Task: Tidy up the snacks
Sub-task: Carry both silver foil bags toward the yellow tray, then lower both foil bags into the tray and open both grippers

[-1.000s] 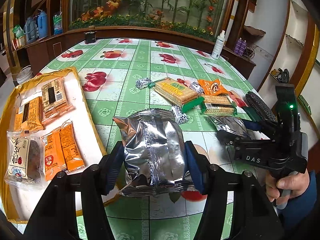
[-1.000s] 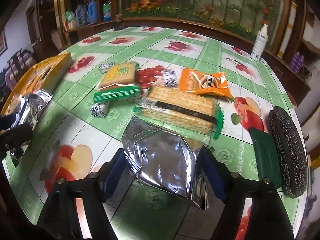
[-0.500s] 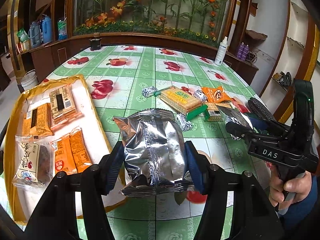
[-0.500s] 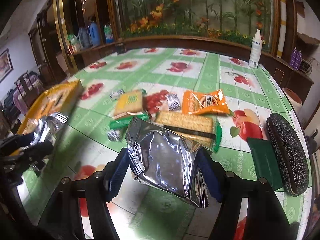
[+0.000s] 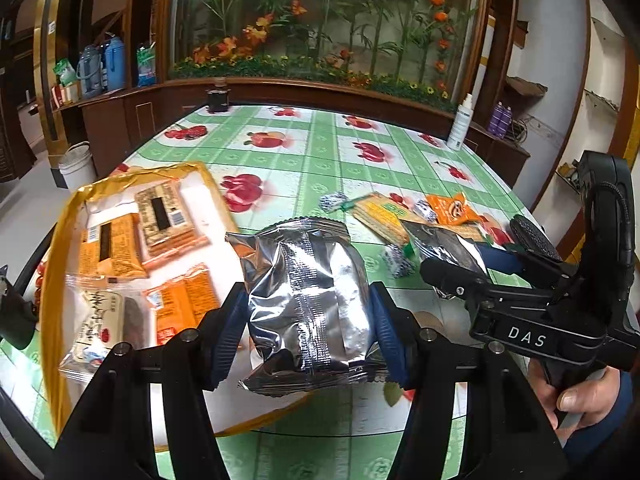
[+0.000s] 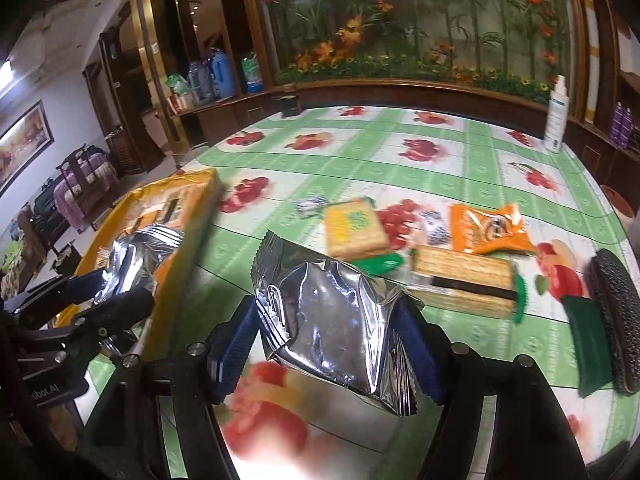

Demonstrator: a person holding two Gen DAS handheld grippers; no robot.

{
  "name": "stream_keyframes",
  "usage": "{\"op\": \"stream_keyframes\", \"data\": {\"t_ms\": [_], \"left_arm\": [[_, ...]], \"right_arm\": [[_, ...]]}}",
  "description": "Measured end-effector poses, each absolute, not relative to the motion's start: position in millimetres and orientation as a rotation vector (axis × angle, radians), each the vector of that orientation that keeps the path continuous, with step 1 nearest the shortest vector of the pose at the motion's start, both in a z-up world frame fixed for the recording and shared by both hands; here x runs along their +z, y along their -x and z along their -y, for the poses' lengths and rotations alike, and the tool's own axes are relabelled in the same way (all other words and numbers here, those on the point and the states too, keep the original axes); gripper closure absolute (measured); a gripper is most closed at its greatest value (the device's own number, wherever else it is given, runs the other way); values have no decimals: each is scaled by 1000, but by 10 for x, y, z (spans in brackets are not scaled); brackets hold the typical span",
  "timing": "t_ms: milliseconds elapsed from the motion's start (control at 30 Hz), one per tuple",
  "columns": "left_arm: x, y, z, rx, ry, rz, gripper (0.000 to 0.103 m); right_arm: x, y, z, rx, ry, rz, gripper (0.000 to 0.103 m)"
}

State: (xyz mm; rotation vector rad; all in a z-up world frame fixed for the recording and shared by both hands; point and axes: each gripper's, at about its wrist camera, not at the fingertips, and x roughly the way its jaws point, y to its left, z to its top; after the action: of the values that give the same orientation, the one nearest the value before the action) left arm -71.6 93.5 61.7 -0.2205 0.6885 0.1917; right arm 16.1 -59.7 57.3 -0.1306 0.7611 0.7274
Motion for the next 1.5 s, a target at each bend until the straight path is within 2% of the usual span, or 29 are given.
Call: {"op": "stream_keyframes", "data": {"t_ms": [600,1033,1333,1500], "left_arm": [[337,1172,-1733,354,340,-692,44],[269,1132,-1469,371,183,-692,44],[232,1080,-1490,357,192,-729,44],[234,1077,-1471,358,177,-735,44]], "right_arm": [[833,138,-550,908,162,-724,33],[522,-115,-1408,975,156,-893,32],[460,52,-1557,998,291,-812,32],[363,50,-1597,1003,318,-841,32]]}}
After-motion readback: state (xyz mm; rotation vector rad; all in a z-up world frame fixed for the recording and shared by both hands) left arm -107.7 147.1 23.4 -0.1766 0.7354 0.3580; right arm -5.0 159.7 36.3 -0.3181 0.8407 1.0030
